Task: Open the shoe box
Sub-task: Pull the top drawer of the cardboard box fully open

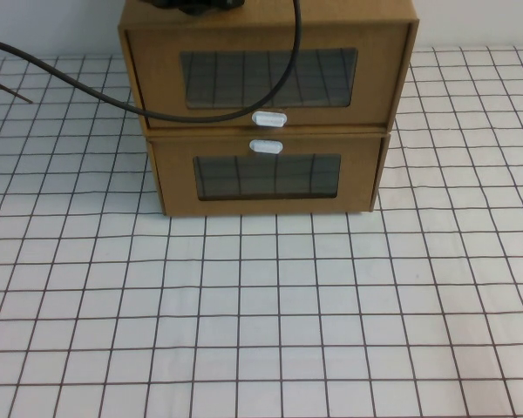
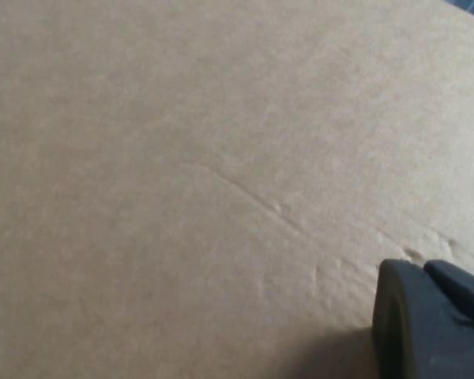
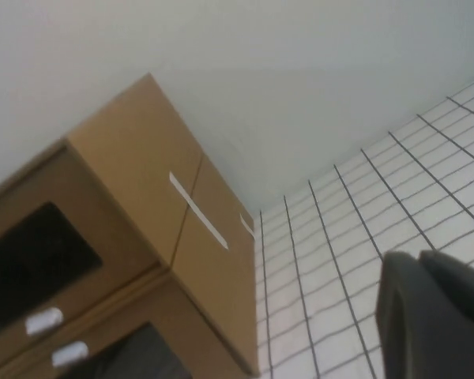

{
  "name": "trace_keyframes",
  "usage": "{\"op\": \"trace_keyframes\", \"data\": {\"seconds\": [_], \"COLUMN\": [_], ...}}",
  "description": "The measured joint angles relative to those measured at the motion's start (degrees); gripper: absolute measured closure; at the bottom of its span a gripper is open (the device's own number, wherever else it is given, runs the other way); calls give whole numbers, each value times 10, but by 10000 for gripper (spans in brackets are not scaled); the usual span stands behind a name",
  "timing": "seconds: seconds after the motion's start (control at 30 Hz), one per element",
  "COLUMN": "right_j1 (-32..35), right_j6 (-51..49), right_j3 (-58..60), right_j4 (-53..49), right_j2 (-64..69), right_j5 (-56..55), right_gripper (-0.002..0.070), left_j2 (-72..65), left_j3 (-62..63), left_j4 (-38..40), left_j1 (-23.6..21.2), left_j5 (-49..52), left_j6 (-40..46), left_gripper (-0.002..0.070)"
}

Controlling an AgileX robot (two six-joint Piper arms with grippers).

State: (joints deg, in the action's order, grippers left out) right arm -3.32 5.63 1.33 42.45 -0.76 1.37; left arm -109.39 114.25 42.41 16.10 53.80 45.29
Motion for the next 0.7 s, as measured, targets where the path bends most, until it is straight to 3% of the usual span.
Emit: {"op": "trace_keyframes", "data": {"seconds": [0.17,0.3,0.7], "right_j1": [0,0,0], "right_j6": [0,0,46], "right_j3": [0,-25,-293], "right_j4": [80,100,-87], "right_j2": [0,9,333], "right_j5": [-9,67,368], "right_gripper": [689,689,689], "left_j2": [0,0,0], "left_j3": [0,1,1], "left_j4": [0,0,-1], "left_j1": [0,0,0], "left_j5": [3,3,8], "left_j6": [0,0,0], "left_gripper": [677,677,677]}}
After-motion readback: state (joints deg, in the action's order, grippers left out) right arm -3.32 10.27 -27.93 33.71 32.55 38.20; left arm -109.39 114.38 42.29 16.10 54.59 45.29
